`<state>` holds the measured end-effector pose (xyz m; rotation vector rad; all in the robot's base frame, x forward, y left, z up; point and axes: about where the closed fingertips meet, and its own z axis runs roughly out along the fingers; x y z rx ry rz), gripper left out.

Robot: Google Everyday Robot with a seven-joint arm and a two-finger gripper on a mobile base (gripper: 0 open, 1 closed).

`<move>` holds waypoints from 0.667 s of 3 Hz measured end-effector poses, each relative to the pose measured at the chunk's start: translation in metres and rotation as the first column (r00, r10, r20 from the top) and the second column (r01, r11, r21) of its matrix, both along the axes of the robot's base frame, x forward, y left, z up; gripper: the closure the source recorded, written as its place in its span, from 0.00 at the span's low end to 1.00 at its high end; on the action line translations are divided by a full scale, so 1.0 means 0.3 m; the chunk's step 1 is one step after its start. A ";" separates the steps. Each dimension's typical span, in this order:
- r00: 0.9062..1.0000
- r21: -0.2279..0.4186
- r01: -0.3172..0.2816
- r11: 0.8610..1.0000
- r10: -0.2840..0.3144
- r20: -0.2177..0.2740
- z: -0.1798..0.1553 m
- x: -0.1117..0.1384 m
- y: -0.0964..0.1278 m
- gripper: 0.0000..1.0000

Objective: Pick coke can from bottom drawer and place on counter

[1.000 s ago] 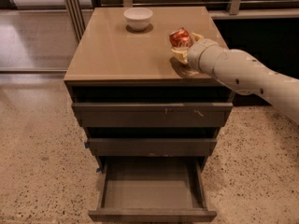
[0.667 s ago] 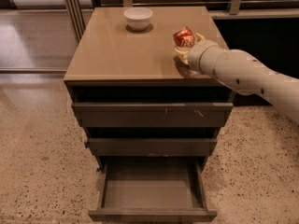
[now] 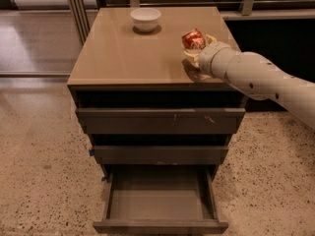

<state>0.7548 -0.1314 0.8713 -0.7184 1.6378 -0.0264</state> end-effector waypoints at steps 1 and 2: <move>1.000 0.000 0.000 1.000 0.000 0.000 0.000 0.000 0.000 0.23; 1.000 0.000 0.000 1.000 0.000 0.000 0.000 0.000 0.001 0.00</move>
Offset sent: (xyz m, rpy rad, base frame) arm 0.0000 0.0000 0.0000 0.0000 0.0000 0.0000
